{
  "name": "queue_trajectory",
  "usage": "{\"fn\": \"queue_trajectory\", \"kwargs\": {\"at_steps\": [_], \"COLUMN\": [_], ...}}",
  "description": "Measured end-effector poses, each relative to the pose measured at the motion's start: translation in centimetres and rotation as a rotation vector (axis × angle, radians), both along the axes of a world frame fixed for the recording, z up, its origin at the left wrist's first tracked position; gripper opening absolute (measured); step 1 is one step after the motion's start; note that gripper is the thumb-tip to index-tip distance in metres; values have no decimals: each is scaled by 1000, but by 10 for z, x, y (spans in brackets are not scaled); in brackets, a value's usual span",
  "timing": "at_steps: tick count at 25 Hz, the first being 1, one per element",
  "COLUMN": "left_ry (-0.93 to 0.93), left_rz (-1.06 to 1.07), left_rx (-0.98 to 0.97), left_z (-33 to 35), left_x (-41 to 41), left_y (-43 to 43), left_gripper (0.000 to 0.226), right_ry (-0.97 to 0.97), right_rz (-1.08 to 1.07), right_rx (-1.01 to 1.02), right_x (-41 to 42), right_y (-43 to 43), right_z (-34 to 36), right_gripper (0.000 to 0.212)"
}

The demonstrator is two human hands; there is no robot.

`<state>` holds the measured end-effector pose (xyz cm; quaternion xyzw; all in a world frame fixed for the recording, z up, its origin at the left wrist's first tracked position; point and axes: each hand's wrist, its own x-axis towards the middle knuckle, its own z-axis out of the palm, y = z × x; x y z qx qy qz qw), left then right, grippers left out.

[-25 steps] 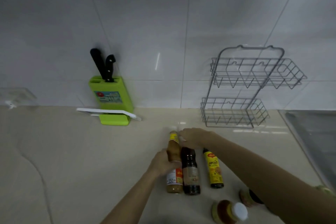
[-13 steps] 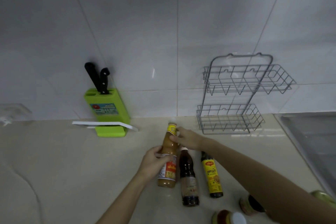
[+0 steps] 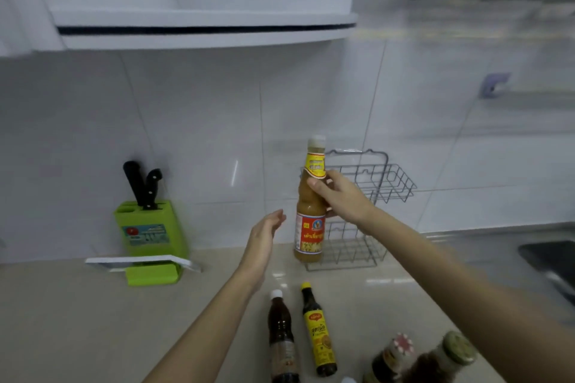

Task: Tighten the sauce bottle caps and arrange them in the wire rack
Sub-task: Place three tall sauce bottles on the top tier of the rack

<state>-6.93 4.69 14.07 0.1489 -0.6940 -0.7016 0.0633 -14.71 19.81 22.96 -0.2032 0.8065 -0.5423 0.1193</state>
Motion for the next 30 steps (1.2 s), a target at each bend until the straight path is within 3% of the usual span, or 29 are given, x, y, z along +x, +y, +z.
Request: {"fn": "queue_trajectory", "kwargs": {"at_steps": [3,9,15,19,30], "left_ry": [-46,-4,-4,-25,-4], "left_rz": [29,-129,-76,-83,-160], "left_rx": [77,155,200,246,140], "left_z": [6,33,21,12,15], "left_x": [-25,-70,-86,-89,-86], "left_y": [16,42,38,28,41], "left_gripper": [55,61,74,78,68], "right_ry": [137,328,310,341,358], "right_rz": [-132,-215,-230,-142,-142], "right_rx": [-18,-66,-116,11,46], "right_x": [-18,-46,-71,-76,-73], "right_y": [23,30,10,0,-11], "right_z": [26,55,33,2,-3], "right_gripper": [44,45,42,39,42]}}
